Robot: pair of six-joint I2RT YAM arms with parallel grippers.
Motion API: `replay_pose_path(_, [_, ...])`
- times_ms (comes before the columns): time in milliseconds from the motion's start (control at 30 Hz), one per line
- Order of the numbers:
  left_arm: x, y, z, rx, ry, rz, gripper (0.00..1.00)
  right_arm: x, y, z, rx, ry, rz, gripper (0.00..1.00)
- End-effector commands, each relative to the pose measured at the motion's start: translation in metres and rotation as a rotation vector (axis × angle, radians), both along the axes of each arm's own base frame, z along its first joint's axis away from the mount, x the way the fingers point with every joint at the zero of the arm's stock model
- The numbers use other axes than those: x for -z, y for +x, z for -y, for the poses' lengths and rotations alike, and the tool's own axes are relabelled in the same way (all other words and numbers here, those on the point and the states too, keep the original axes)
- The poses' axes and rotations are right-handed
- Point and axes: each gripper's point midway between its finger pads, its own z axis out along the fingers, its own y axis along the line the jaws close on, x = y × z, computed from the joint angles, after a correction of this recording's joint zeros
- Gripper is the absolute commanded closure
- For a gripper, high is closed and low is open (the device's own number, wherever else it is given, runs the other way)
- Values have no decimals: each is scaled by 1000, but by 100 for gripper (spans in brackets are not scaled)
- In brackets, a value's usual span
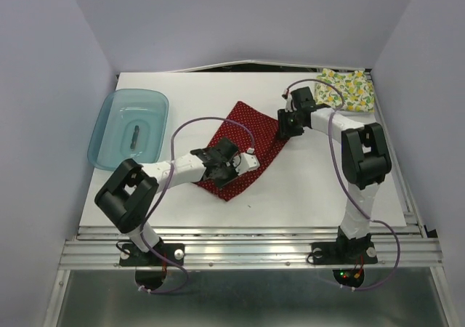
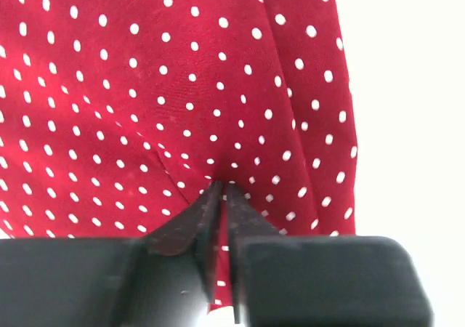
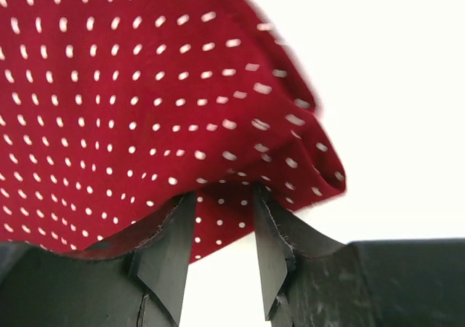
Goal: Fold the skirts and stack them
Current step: Fold the skirt
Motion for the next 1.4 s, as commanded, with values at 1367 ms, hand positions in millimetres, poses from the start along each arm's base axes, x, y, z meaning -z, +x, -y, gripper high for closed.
replay_pose_path(1367, [-90, 194, 217, -288, -508, 82, 55, -38, 32, 20, 348, 610, 88, 91])
